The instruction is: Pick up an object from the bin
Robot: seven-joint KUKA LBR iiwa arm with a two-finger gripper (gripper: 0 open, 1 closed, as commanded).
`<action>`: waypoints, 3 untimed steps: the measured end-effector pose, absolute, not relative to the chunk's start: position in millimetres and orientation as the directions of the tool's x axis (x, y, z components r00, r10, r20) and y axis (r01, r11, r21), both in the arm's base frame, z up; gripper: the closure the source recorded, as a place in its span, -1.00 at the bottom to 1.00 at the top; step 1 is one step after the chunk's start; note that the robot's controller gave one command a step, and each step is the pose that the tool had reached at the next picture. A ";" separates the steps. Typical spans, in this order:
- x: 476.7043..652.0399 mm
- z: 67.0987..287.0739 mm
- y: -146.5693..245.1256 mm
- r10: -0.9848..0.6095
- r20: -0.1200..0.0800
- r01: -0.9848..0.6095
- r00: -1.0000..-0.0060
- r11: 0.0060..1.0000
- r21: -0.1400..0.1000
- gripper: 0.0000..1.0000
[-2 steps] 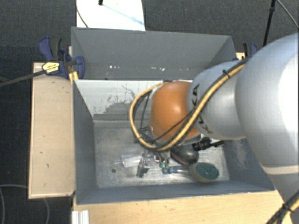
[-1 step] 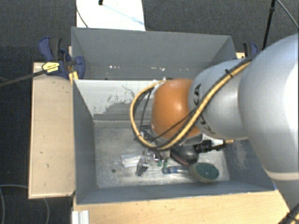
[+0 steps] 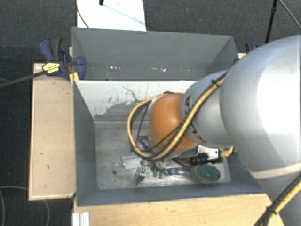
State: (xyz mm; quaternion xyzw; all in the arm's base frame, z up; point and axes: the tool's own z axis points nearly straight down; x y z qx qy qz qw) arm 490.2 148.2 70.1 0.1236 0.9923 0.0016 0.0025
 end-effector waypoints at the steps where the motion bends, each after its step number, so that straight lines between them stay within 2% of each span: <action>1: 491.4 71.3 148.5 0.248 -0.005 0.248 -0.969 0.969 0.004 -1.00; 2: 492.9 72.8 149.1 0.250 -0.009 0.250 -0.968 0.968 0.007 1.00; 3: 493.9 73.8 149.7 0.254 -0.005 0.254 -0.967 0.967 0.005 1.00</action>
Offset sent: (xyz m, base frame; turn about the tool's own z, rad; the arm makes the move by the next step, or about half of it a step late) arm 0.0000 0.0000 0.0000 0.0000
